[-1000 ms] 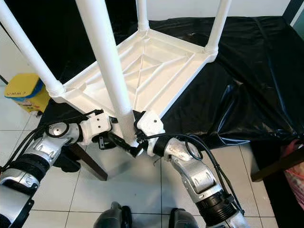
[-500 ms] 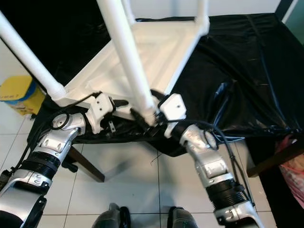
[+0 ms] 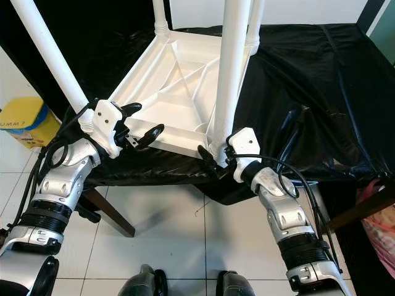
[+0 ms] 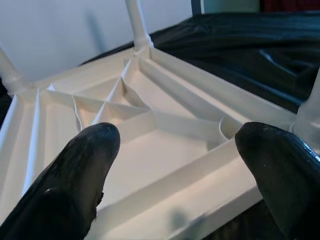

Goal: Building children table

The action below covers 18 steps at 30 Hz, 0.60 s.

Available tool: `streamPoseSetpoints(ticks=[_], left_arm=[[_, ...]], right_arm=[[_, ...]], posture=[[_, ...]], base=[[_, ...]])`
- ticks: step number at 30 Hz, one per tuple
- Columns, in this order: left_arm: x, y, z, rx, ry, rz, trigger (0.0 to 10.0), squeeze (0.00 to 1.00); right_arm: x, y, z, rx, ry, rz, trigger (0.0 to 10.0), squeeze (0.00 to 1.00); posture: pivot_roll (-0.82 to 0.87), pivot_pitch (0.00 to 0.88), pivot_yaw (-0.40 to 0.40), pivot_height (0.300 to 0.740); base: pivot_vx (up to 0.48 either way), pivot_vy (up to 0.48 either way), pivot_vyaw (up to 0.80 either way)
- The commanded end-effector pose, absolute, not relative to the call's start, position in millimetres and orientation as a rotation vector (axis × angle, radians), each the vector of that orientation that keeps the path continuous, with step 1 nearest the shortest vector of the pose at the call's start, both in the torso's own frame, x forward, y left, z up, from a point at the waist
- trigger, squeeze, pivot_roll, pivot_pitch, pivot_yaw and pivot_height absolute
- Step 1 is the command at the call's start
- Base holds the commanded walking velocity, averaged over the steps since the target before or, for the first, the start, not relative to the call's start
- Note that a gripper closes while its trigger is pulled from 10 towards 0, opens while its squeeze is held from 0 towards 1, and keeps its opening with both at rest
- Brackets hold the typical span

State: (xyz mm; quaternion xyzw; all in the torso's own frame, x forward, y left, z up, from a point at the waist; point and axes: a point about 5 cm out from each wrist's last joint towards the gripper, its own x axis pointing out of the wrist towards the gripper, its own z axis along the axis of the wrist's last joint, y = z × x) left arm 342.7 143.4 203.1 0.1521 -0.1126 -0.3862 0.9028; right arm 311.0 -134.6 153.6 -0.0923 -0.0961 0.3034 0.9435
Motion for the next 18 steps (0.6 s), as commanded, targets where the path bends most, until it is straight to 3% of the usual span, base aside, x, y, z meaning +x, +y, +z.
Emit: streamPoseSetpoints(ticks=[1,13,16,17,18], left_arm=[[340.0,143.1,200.8,0.314,-0.214,-0.812,10.0,0.00],[330.5,129.3,198.9,0.289,-0.218,-0.877,10.0,0.00],[328.8,127.3,199.0,0.283,-0.219,-0.889,10.0,0.00],[322.2,121.1,199.0,0.260,-0.223,-0.927,10.0,0.00],[316.2,115.9,199.2,0.237,-0.228,-0.962,10.0,0.00]], right_arm=[[312.2,-134.8,152.2,-0.197,-0.199,0.628,10.0,0.00],[321.8,-147.0,148.4,-0.196,-0.184,0.572,10.0,0.00],[323.8,-149.8,147.7,-0.195,-0.178,0.555,9.6,0.00],[327.1,-157.1,145.6,-0.188,-0.163,0.530,0.0,0.00],[329.6,-163.8,143.8,-0.178,-0.150,0.505,0.0,0.00]], posture=[[0.01,0.103,0.018,0.740],[0.01,0.104,0.027,0.740],[0.01,0.104,0.027,0.740],[0.01,0.103,0.028,0.740],[0.01,0.103,0.027,0.740]], base=[[0.000,0.000,0.00],[0.000,0.000,0.00],[0.000,0.000,0.00],[0.000,0.000,0.00],[0.000,0.000,0.00]])
